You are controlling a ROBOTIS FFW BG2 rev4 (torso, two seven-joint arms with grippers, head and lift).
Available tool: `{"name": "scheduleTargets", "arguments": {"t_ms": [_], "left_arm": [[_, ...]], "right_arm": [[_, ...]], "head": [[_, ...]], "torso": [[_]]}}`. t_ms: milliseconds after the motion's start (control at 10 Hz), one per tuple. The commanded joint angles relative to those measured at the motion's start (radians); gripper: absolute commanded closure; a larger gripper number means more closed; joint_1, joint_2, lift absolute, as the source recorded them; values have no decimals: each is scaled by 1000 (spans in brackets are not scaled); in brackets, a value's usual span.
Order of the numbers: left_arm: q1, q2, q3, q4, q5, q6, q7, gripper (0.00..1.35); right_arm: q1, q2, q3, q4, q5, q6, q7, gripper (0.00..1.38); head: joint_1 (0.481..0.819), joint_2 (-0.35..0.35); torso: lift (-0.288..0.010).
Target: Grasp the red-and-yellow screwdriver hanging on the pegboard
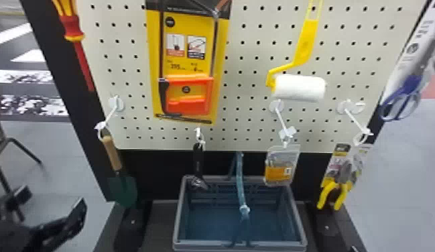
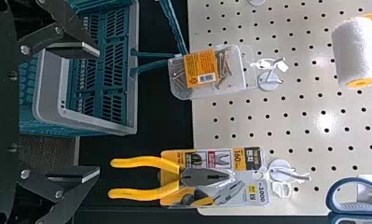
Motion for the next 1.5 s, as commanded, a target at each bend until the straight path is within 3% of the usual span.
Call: {"name": "scheduleTargets", "arguments": {"t_ms": [0,300,900,1400], "left_arm": [[-84,8,26,-20,-24,64,-52,171],[-213,23,56,-37,-79,138,-136,173],[-533,132,60,-44,-179,371,-334,167],[-741,213,26,-61,-145,577,-362,168]], "right_arm": [[0,0,0,2,0,0,0,386],[-2,0,0,2,2,0,1,386],[-13,0,2,10,8,2,1,386],[-19,0,2,10,12,6,1,386]], "head": [[549,0],[549,0],[549,0],[549,0]], "torso": [[-100],[-100],[-100],[-100]]}}
